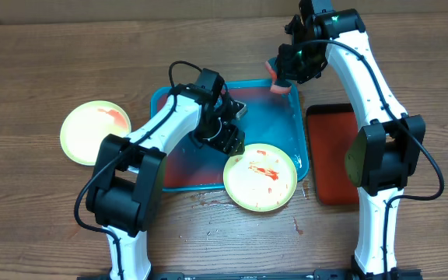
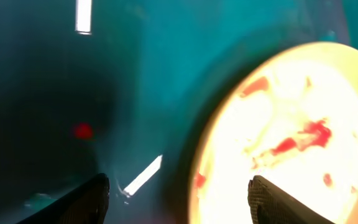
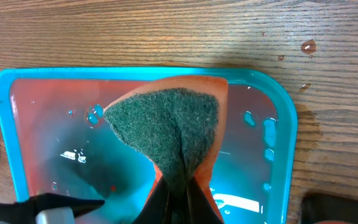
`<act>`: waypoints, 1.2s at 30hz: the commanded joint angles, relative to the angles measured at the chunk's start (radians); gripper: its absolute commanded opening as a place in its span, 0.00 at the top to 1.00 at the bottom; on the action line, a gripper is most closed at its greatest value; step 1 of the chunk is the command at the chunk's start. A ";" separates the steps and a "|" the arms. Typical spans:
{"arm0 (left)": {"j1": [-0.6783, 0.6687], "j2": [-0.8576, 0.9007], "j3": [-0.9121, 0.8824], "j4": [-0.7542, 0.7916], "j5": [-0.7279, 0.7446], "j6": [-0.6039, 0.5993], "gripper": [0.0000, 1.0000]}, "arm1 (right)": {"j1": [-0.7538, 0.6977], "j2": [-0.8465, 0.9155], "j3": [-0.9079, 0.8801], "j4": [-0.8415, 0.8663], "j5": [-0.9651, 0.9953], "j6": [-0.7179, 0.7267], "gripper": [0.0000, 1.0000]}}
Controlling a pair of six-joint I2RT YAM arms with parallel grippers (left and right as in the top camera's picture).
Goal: Clean dirty plates on tray and stack at the side
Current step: 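Move left gripper to lower yellow plate rim and drag it to tray center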
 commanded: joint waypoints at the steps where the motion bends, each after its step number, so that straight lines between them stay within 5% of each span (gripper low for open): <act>1: 0.002 0.003 0.019 -0.042 0.103 0.113 0.28 | -0.007 -0.032 0.015 0.002 -0.008 -0.006 0.96; 13: -0.016 0.079 0.016 -0.096 0.099 0.120 0.37 | -0.007 -0.032 0.015 -0.008 -0.008 -0.006 0.96; 17: -0.029 0.106 0.016 -0.100 0.098 0.122 0.53 | -0.007 -0.032 0.015 -0.012 -0.008 -0.006 0.96; 22: -0.021 0.105 0.018 -0.079 0.047 0.094 0.96 | -0.007 -0.032 0.015 -0.013 -0.008 -0.006 0.96; 36: 0.130 0.095 0.139 -0.072 -0.268 -0.259 0.96 | 0.082 -0.017 0.015 0.058 -0.009 0.064 0.96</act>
